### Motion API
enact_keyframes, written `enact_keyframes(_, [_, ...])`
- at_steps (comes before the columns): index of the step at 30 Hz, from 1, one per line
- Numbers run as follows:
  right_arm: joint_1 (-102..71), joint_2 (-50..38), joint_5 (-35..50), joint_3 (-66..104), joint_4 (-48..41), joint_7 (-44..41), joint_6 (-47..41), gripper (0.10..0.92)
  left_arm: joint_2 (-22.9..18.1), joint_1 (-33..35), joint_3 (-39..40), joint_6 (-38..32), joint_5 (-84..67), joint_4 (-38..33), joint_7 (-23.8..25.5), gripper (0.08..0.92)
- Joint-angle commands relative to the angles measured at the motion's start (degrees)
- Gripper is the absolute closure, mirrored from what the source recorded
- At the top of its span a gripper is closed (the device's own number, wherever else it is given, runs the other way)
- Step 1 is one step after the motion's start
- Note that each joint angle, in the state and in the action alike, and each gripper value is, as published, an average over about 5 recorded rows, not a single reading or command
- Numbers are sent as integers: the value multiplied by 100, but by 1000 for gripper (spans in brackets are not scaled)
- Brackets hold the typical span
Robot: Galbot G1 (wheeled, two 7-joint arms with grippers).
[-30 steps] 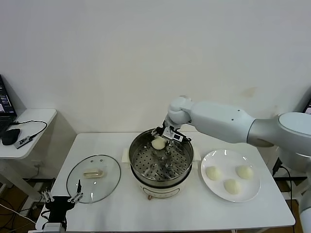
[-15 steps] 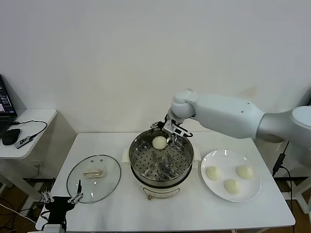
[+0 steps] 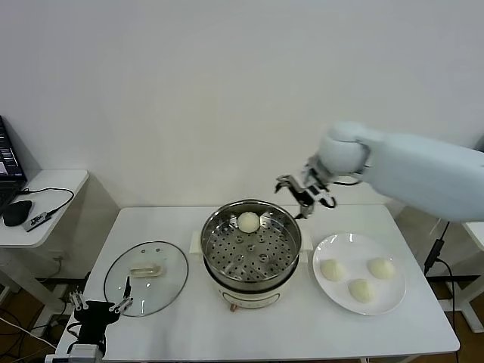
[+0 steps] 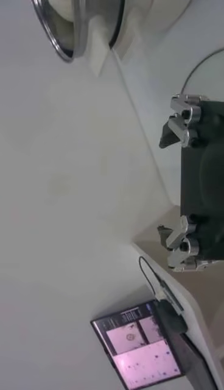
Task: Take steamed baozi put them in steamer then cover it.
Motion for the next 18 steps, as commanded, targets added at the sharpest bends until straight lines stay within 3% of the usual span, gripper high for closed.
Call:
enact_keyframes(1, [-524, -2364, -134, 147, 1089, -118, -932, 203, 197, -58, 60, 3, -10, 120, 1, 177])
enact_keyframes(8, [-1973, -2364, -751, 838, 768, -27, -882, 203, 244, -177, 206, 19, 18, 330, 7, 177])
enact_keyframes(18, [-3789, -1604, -1386, 2034, -197, 94, -701, 203, 188, -173, 160, 62, 28, 317, 31, 177])
